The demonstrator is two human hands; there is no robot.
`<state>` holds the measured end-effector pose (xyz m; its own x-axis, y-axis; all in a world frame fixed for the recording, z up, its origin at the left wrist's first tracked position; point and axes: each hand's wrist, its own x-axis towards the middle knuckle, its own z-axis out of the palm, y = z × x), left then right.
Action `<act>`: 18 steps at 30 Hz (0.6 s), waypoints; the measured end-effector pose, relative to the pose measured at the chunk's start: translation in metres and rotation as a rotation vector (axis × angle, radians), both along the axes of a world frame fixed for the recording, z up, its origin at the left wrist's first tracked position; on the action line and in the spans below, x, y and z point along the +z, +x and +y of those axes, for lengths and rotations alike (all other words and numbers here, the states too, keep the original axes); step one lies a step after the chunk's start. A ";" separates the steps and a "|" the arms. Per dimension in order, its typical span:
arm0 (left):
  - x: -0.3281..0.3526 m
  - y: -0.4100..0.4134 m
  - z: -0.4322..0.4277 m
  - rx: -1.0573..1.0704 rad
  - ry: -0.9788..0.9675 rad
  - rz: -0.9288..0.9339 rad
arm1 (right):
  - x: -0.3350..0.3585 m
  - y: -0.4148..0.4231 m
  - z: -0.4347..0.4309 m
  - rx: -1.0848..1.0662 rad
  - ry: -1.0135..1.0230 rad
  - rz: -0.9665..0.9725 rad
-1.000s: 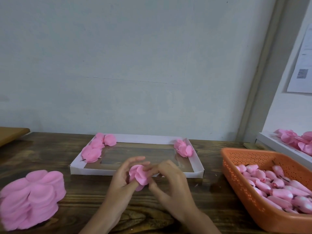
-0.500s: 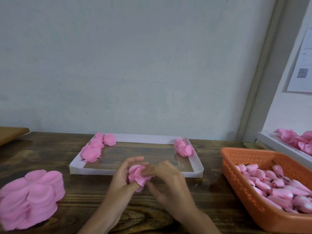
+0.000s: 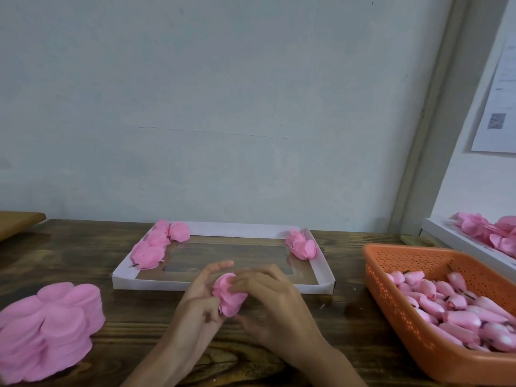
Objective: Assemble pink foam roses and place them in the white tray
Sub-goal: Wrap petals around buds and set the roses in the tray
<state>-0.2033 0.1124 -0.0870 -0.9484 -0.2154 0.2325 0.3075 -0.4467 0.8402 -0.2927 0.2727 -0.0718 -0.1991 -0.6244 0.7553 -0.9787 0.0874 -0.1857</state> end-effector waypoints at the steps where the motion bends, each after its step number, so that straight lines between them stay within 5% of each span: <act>1: 0.000 0.000 0.000 -0.010 -0.009 -0.002 | -0.001 -0.001 0.000 -0.003 0.001 0.010; 11: 0.006 0.008 -0.002 -0.100 -0.056 0.021 | -0.003 -0.002 -0.001 0.016 -0.146 -0.072; 18: 0.004 0.009 0.003 -0.060 -0.249 0.014 | -0.003 0.007 -0.005 0.142 -0.293 -0.577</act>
